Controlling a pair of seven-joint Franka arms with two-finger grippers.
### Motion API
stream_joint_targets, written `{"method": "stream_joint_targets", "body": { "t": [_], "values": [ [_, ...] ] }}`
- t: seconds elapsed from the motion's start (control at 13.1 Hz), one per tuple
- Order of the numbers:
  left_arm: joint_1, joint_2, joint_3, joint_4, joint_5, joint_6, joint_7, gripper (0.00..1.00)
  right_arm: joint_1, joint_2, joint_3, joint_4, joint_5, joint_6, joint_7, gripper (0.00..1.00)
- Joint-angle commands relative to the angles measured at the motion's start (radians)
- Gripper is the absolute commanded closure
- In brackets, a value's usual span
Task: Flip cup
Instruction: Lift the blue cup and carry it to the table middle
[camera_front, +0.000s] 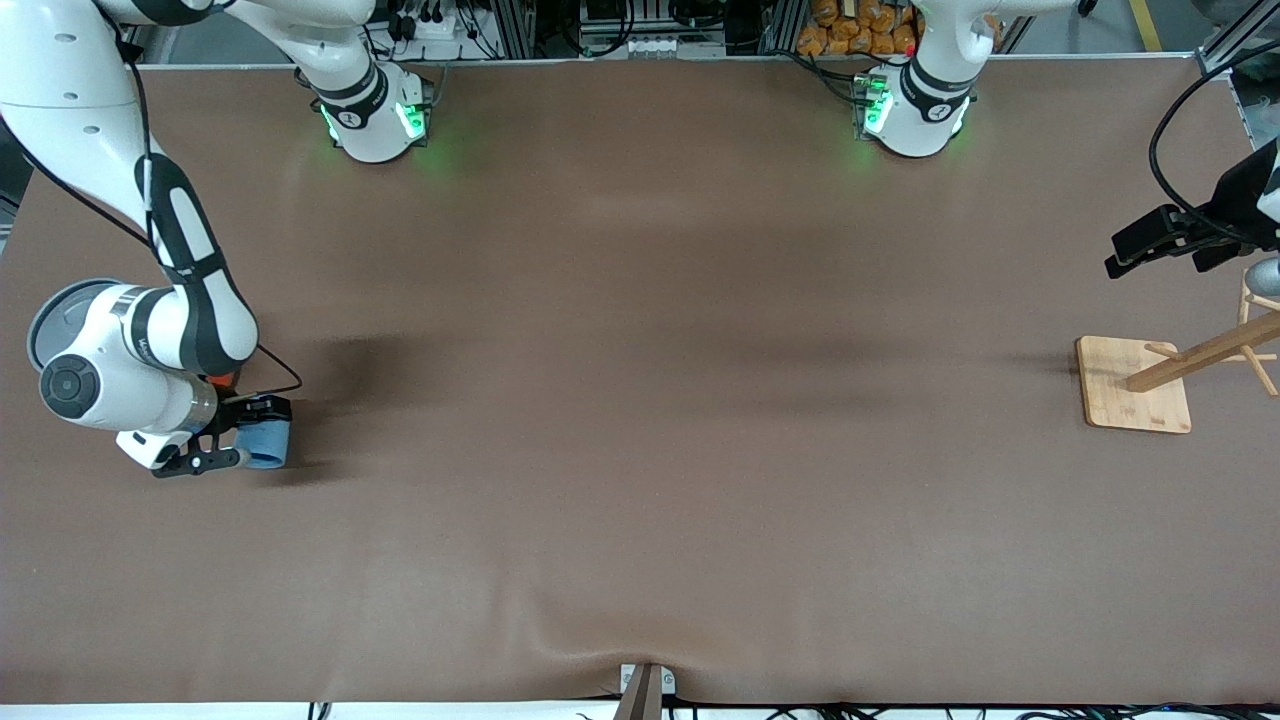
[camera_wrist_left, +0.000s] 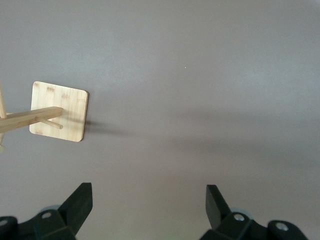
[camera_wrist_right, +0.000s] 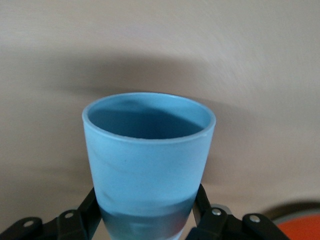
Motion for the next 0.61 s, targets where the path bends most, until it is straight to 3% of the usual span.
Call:
{"method": "stream_joint_targets", "body": {
  "t": [0.0,0.23,0.53],
  "values": [
    [0.009,0.000,-0.006,0.010,0.004,-0.015,0.002,0.00,0.082,-0.091,0.001,-0.024,-0.008,-0.012,-0.109,0.68],
    [0.009,0.000,-0.006,0.009,0.004,-0.015,0.000,0.00,0.200,-0.171,0.001,-0.021,-0.008,-0.064,-0.252,0.67],
    [0.011,0.000,-0.006,0.009,0.004,-0.019,0.000,0.00,0.406,-0.194,0.001,0.005,-0.011,-0.059,-0.352,0.65]
  ]
}}
